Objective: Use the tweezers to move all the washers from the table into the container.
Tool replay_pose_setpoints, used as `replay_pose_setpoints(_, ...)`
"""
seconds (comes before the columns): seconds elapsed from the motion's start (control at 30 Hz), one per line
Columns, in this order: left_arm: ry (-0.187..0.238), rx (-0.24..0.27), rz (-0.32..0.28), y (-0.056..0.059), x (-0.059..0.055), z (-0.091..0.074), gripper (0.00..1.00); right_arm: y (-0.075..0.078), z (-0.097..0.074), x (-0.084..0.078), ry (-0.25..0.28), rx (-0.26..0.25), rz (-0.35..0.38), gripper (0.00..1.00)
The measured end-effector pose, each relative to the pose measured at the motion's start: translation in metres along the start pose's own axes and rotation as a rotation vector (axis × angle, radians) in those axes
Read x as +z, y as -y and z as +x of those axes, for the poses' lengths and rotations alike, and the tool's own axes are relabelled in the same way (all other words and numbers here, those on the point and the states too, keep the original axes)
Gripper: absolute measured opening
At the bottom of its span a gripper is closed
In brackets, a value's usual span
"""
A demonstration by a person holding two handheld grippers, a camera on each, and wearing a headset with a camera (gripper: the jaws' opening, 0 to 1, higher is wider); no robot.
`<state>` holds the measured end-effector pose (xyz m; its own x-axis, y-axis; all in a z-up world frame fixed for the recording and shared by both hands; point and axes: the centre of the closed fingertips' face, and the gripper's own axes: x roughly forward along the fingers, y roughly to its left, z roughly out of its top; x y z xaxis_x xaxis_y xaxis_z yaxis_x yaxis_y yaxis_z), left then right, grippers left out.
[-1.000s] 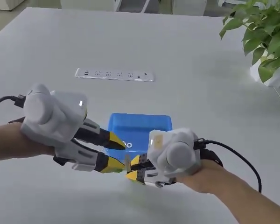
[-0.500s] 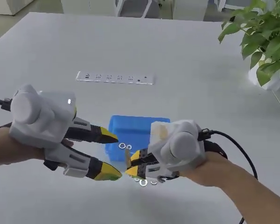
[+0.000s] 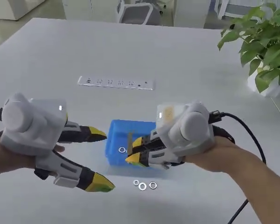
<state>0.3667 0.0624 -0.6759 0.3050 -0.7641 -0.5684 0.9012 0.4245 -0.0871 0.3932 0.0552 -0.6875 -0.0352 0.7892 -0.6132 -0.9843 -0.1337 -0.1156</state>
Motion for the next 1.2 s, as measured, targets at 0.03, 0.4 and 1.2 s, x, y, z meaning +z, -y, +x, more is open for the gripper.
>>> replay_pose_setpoints(0.03,0.000,0.002,-0.001,0.000,0.000,0.000,0.79,0.002,-0.001,0.001,0.002,0.000,0.001,0.08)
replay_pose_setpoints(0.4,0.033,0.035,-0.036,-0.002,0.000,-0.003,0.91,0.028,-0.004,0.000,0.027,-0.025,-0.019,0.08)
replay_pose_setpoints(1.2,0.046,0.071,-0.087,-0.010,-0.005,-0.005,0.99,0.053,0.023,-0.039,0.006,0.010,-0.027,0.08)
